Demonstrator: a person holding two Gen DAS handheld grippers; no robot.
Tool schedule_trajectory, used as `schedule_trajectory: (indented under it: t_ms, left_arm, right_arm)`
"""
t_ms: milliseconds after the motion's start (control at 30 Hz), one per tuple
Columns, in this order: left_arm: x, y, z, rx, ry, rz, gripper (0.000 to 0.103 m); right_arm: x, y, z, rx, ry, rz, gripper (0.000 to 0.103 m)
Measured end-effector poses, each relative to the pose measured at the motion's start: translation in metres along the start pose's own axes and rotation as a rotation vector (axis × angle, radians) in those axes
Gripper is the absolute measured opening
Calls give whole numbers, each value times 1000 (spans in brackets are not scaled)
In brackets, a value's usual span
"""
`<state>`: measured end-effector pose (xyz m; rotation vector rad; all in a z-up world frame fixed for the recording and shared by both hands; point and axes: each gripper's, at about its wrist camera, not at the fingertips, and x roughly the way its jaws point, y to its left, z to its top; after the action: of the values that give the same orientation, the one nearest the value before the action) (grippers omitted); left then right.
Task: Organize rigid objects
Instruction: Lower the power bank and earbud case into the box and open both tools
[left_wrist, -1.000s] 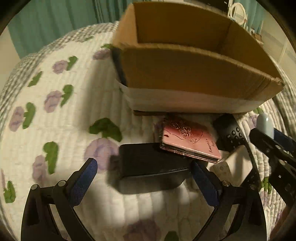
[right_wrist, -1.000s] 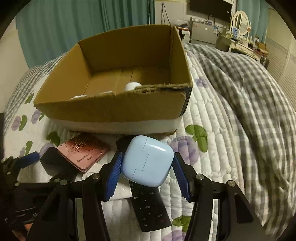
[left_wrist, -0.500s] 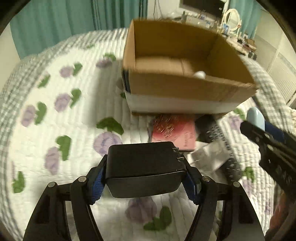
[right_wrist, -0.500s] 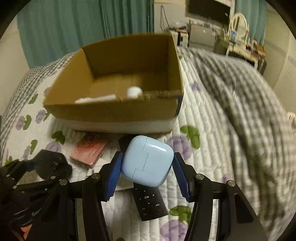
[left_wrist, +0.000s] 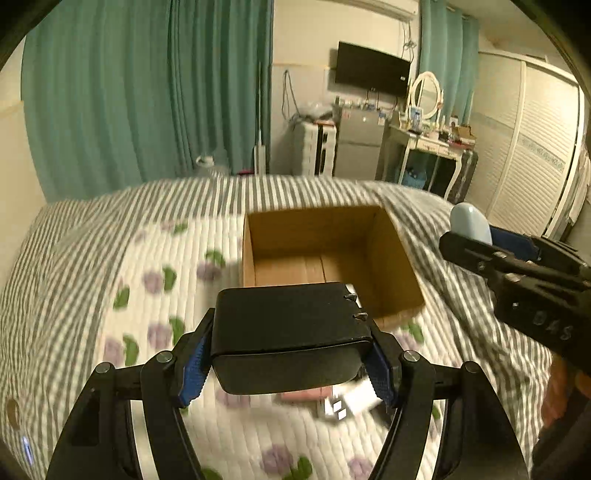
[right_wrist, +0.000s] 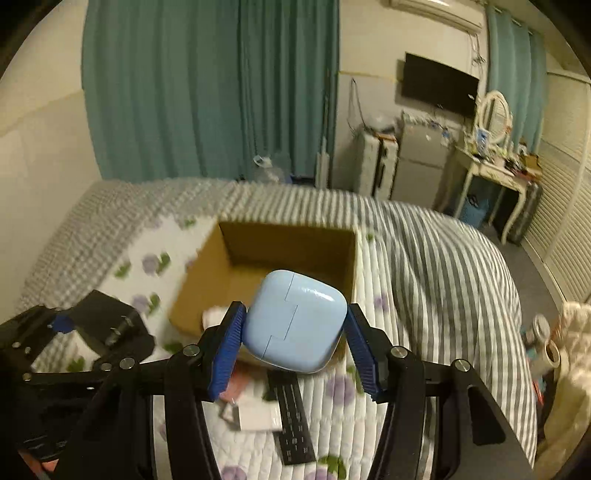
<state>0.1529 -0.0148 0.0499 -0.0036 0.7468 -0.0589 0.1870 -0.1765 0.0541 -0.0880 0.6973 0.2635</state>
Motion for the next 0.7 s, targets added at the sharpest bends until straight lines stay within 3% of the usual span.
schedule_trajectory:
  t_ms: [133,267,500,700]
  left_arm:
    - [31,-1,24,36,-32,29,72]
    - [76,-4,28,47,0,15,72]
    - [144,-4,17,15,63,3,72]
    - [168,-13,13,55,73,15,73]
  right_arm:
    - [6,-9,29,17,-31,37,55]
    - [33,-15,43,4,-27,33,55]
    - [108,-32,35,12,42,33,55]
    - [140,-40,25,4,63,44,55]
